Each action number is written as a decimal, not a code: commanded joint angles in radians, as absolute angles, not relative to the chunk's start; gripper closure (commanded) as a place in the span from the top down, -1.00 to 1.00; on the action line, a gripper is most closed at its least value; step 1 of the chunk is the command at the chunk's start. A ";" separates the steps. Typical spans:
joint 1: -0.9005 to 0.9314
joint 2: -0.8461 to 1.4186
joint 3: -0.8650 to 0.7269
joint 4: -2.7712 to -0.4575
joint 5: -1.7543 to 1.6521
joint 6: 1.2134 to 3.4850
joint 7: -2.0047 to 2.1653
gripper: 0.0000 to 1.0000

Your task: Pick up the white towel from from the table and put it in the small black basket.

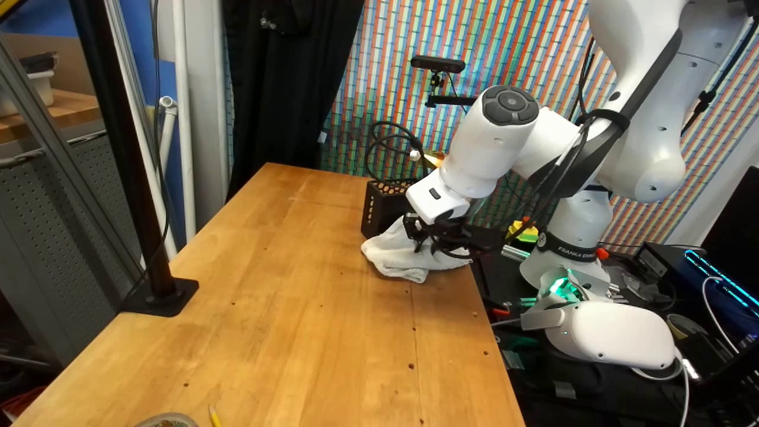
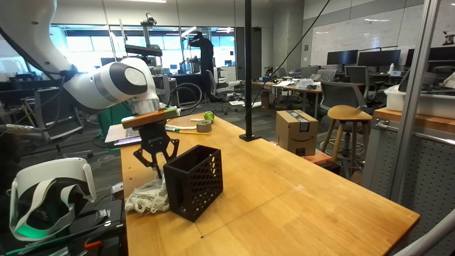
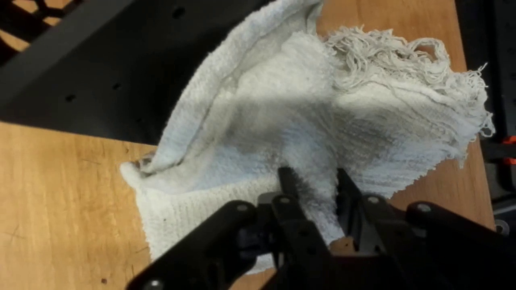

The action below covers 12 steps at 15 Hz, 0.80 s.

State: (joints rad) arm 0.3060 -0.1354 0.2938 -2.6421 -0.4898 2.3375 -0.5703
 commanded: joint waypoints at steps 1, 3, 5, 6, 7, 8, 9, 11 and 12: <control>0.312 -0.247 0.266 -2.677 -0.415 2.311 -0.603 -0.92; 0.315 -0.312 0.244 -2.694 -0.369 2.298 -0.617 -0.98; 0.321 -0.391 0.213 -2.708 -0.316 2.273 -0.638 -0.91; 0.322 -0.436 0.195 -2.713 -0.295 2.258 -0.646 -0.91; 0.322 -0.478 0.178 -2.714 -0.280 2.243 -0.652 -0.91; 0.320 -0.530 0.156 -2.712 -0.265 2.222 -0.661 -0.91; 0.317 -0.579 0.135 -2.703 -0.259 2.200 -0.663 -0.91; 0.307 -0.666 0.096 -2.673 -0.256 2.153 -0.661 -0.90; 0.303 -0.702 0.080 -2.653 -0.258 2.128 -0.659 -0.90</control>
State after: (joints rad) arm 0.3059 -0.5512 0.1280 -2.6755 -0.2837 2.2023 -0.6313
